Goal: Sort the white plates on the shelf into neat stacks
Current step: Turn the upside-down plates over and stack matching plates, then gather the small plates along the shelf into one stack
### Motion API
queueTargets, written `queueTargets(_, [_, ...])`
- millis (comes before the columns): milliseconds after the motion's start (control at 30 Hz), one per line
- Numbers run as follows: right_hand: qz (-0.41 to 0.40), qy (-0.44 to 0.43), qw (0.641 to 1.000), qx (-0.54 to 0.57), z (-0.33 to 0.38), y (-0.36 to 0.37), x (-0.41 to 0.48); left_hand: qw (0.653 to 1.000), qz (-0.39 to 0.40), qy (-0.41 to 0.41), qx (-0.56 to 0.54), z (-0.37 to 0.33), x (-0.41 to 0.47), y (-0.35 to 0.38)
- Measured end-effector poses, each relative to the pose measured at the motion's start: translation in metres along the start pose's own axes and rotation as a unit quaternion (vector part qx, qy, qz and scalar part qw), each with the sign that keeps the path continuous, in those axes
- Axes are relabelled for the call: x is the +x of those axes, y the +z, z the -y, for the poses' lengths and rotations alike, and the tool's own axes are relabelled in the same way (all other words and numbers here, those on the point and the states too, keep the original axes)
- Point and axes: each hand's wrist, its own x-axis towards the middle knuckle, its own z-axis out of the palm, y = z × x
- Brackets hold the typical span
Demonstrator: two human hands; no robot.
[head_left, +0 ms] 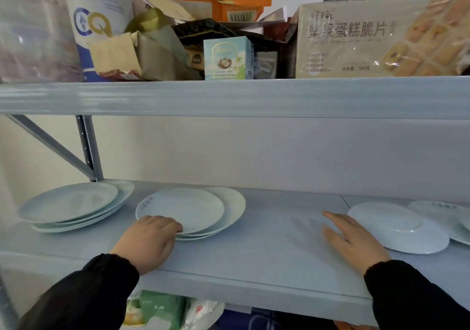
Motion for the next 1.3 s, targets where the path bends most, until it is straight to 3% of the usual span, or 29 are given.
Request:
queueTargets(267, [0.01, -0.005, 1.0, -0.001, 0.002, 0.0, -0.005, 0.998, 0.017, -0.055, -0.009, -0.022, 0.016, 0.0])
queueTargets(567, [0.026, -0.006, 0.999, -0.022, 0.002, 0.0, -0.003, 0.998, 0.007, -0.062, -0.01, -0.061, 0.034, 0.009])
queueTargets(733, [0.017, -0.004, 1.0, -0.004, 0.006, -0.001, -0.006, 0.997, -0.062, -0.018, -0.038, -0.087, 0.052, 0.017])
queueTargets(867, [0.005, -0.005, 1.0, -0.008, 0.008, -0.003, -0.006, 0.99, -0.103, 0.066, -0.073, -0.123, 0.071, 0.021])
queueTargets(1067, [-0.026, -0.019, 0.999, 0.001, -0.002, -0.004, -0.003, 0.978, -0.061, 0.121, -0.157, -0.187, 0.105, 0.035])
queueTargets(1300, [-0.109, 0.0, 0.994, 0.005, -0.034, -0.02, -0.003, 0.965, 0.018, 0.11, -0.237, -0.24, 0.167, 0.06])
